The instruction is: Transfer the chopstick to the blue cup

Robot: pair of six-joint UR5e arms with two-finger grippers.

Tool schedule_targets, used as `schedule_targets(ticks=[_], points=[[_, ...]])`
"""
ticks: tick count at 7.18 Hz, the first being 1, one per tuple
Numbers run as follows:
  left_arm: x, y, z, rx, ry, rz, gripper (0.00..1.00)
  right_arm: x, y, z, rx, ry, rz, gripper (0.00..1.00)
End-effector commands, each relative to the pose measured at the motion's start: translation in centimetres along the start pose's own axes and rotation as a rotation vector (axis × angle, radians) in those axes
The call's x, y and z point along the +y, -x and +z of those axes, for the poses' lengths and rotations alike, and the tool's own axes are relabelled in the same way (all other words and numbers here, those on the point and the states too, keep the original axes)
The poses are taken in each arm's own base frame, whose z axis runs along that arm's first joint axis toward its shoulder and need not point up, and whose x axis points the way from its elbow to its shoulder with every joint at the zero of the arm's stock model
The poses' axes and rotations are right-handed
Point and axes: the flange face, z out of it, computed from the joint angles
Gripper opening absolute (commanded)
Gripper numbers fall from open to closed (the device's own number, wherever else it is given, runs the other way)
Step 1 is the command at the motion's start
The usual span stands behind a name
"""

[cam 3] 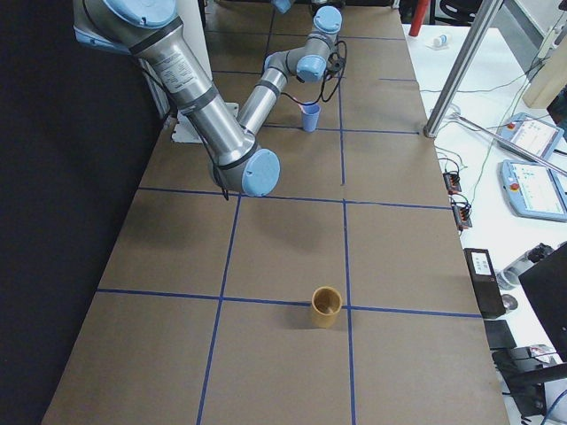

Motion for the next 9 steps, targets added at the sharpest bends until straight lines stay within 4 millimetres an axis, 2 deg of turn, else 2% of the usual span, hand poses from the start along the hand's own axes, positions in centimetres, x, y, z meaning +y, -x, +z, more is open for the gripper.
schedule_targets(ticks=[1,2,3,4,5,6,7,8,9], points=[[-1.6,8.2,-0.1,-0.1,-0.005,0.137,0.99,-8.3,-5.1,-8.5,-0.049,-0.129,-0.07,0.99],[-2.9,12.8,-1.4,-0.138,0.008,0.225,0.99,-12.9,-8.5,-10.4,-0.019,-0.218,-0.219,0.99],[-3.6,17.5,-2.7,-0.146,0.045,0.276,0.99,-18.2,-14.3,-11.6,0.058,-0.293,-0.336,0.99],[-4.4,21.9,-3.8,-0.181,0.051,0.355,0.99,-22.8,-19.7,-13.7,0.141,-0.347,-0.454,0.99],[-6.5,25.7,-4.4,-0.217,0.046,0.391,0.99,-28.3,-25.6,-16.2,0.264,-0.374,-0.586,0.99],[-9.0,31.5,-4.3,-0.263,0.066,0.429,0.99,-32.9,-29.5,-17.5,0.39,-0.361,-0.677,0.99],[-11.1,37.6,-4.6,-0.293,0.097,0.459,0.99,-37.8,-33.4,-19.6,0.47,-0.333,-0.736,0.99],[-12.4,41.6,-6.0,-0.264,0.127,0.411,1.0,-40.9,-36.8,-23.0,0.497,-0.318,-0.813,0.99],[-12.7,44.3,-8.0,-0.177,0.132,0.395,1.0,-41.9,-39.0,-23.9,0.515,-0.297,-0.844,0.99]])
